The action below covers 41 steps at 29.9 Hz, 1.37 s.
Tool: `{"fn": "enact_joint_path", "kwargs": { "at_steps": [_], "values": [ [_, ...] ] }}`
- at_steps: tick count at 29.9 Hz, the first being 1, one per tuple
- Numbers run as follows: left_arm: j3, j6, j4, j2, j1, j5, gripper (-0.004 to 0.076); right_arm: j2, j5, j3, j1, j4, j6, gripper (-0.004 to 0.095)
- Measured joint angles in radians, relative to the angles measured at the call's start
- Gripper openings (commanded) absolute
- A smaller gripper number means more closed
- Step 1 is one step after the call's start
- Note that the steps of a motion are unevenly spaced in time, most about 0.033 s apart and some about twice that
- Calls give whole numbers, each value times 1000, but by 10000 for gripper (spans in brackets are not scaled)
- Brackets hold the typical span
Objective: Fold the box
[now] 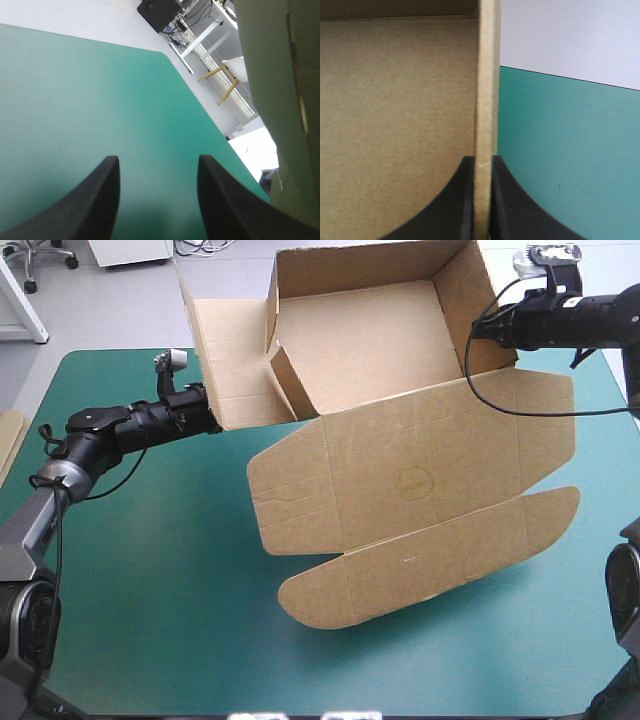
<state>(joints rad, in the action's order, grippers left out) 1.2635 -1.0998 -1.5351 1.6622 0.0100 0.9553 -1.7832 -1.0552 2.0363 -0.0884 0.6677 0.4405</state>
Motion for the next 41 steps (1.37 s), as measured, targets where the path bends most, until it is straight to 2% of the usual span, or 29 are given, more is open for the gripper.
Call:
{"fn": "enact_joint_path", "kwargs": {
  "at_steps": [18, 27, 41],
  "values": [
    [209, 52, -114, -1, 0, 62, 349, 0, 3, 0, 0, -25, -6, -9],
    [225, 77, -131, -1, 12, 97, 447, -3, 5, 0, 0, -26, -7, -9],
    [328, 167, -97, -1, 18, 135, 452, -15, 7, 0, 0, -29, -23, -9]
  ]
}}
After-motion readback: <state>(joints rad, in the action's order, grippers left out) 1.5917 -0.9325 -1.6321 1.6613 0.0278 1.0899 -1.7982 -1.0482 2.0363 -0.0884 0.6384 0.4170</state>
